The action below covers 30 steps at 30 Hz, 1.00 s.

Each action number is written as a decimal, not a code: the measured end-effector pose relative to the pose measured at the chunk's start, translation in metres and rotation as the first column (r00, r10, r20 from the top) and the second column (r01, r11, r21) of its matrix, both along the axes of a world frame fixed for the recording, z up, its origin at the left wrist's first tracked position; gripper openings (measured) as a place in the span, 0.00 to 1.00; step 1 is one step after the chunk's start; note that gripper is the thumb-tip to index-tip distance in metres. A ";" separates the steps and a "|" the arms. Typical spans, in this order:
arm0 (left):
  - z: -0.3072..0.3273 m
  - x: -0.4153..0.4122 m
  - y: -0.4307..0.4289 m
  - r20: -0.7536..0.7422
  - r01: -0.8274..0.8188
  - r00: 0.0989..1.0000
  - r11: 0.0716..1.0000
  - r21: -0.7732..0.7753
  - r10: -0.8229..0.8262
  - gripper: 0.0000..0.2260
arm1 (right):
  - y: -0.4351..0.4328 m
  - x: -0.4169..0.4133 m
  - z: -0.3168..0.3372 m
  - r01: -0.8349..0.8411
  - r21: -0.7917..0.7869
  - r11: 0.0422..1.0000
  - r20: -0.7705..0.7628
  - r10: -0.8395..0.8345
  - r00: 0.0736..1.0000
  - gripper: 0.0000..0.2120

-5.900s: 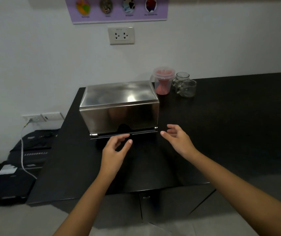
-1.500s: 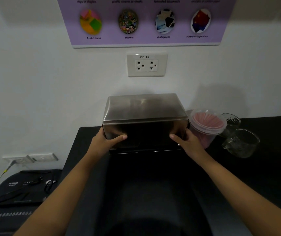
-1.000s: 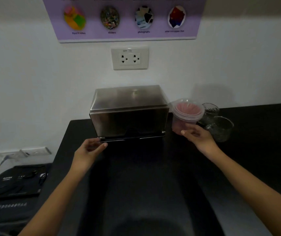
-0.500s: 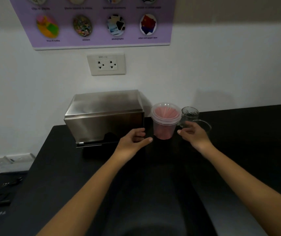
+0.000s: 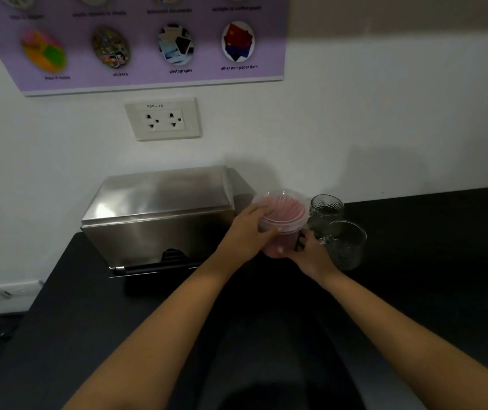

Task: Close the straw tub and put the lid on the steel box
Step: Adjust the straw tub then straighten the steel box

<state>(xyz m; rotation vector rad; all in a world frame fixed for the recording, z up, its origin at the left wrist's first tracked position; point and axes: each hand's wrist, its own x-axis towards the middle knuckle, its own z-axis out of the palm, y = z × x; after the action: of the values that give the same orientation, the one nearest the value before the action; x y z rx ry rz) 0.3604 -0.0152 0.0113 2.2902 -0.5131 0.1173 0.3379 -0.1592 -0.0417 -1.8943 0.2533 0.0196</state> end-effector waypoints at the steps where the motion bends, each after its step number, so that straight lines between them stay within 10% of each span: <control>1: -0.002 0.002 0.000 0.004 0.007 1.000 0.999 0.031 -0.008 0.20 | 0.000 0.002 -0.002 0.001 -0.004 1.000 0.004 -0.001 1.000 0.29; 30: 0.010 0.003 -0.014 0.058 -0.118 0.991 0.993 0.010 0.118 0.16 | 0.010 0.018 -0.005 0.026 -0.044 0.999 0.032 -0.024 0.999 0.30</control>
<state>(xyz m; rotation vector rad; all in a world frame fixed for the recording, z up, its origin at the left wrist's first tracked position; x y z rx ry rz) 0.3630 -0.0295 0.0213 2.3362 -0.4087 0.2393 0.3559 -0.1497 -0.0470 -1.9336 0.2578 -0.0328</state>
